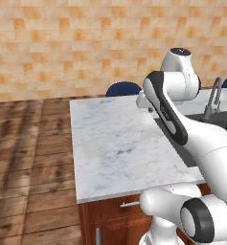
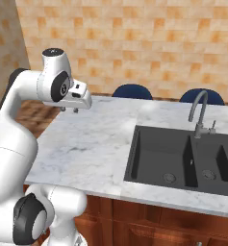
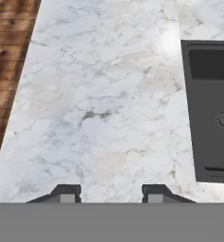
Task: Navigate to the toaster oven.
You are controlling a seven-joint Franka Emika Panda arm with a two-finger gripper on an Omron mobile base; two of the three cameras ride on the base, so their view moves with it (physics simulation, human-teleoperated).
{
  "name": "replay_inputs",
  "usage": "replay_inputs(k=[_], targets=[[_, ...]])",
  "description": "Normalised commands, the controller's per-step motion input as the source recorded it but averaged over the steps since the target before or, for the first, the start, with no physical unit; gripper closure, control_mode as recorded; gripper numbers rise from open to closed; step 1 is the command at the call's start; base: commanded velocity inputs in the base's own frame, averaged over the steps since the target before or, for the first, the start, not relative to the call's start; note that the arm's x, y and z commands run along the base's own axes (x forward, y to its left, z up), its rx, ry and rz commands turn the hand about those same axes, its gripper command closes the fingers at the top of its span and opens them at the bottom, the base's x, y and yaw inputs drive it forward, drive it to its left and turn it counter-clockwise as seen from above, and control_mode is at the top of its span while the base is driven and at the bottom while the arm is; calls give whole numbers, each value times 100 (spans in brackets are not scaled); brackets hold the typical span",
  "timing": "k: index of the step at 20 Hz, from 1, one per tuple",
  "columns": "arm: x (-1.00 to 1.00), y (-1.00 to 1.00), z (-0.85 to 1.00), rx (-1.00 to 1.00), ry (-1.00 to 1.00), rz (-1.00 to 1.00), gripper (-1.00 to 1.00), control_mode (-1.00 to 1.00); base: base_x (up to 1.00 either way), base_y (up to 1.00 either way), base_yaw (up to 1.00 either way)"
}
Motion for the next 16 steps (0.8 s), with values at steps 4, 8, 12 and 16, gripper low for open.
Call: replay_inputs(k=[4,8,12,16], targets=[[0,0,0,0,0,0,-100,100,0,0,0],[0,0,0,0,0,0,-100,100,-38,-7,0],[0,0,0,0,0,0,-100,100,-24,-4,-31],[0,0,0,0,0,0,-100,100,-1,0,-65]])
